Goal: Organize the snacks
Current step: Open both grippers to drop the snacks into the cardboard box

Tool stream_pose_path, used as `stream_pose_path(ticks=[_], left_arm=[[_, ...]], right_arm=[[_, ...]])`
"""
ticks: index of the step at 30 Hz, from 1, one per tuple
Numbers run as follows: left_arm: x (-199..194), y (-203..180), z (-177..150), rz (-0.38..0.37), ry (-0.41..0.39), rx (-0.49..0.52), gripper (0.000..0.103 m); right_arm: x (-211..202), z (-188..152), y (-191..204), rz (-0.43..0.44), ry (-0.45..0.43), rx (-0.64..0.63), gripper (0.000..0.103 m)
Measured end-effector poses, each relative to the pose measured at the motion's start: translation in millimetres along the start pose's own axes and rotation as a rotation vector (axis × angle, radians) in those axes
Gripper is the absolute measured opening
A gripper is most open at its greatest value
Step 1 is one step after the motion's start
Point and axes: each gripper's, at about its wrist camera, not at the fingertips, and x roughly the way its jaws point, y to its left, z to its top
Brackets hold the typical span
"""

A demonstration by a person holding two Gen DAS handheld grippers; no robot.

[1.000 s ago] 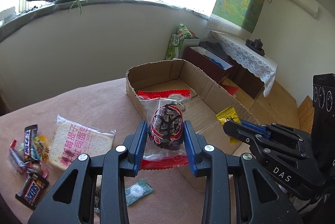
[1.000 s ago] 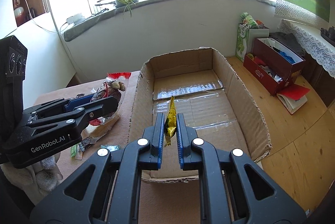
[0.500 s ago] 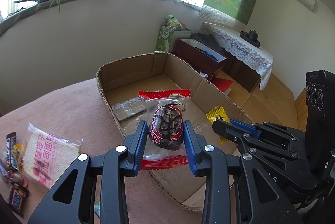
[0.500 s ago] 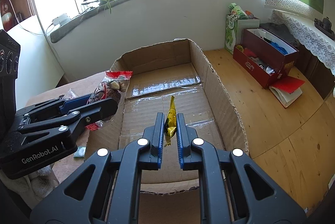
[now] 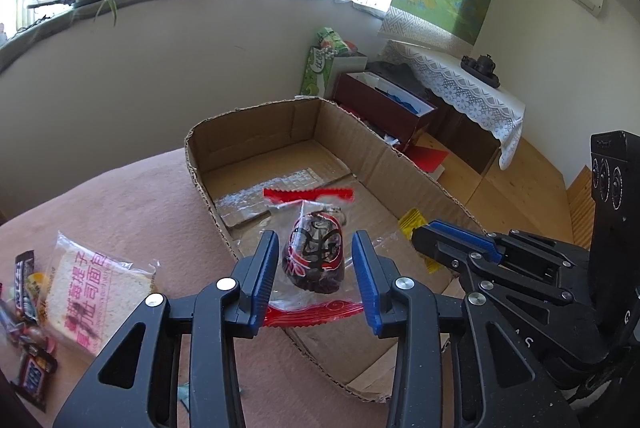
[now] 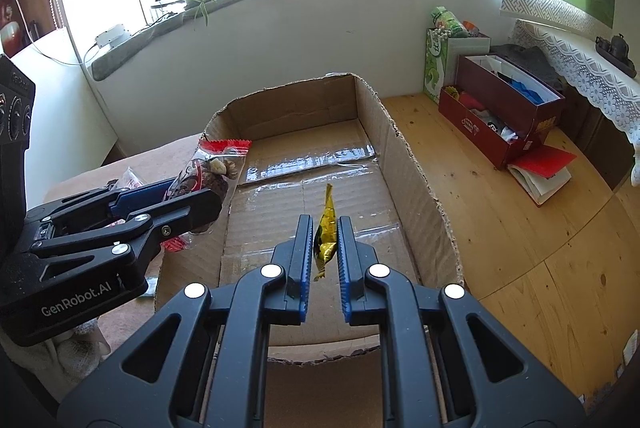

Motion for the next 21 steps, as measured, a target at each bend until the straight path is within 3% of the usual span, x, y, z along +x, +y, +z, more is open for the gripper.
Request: stream_pose_path(ticks=[1, 2, 4, 21], left_arm=[[-0.9, 0.4, 0.0, 0.0, -0.003, -0.001, 0.045], [-2.0, 0.8, -0.4, 0.003, -0.005, -0.002, 0.045], [-4.7, 1.5, -1.0, 0.002, -0.01, -0.002, 0.045], [-50.4, 25.1, -14.4, 0.009, -0.071, -0.047, 0.045]], right_arm=[[-0.5, -0.1, -0.1, -0.004, 0.0, -0.001, 0.017], [-1.3, -0.3, -0.4, -0.01, -0.001, 0.0, 0.031], [-4.4, -1.1, -0.2, -0.019, -0.011, 0.002, 0.047], [-30.1, -7.9, 26.7, -0.014, -0.047, -0.035, 0.05]])
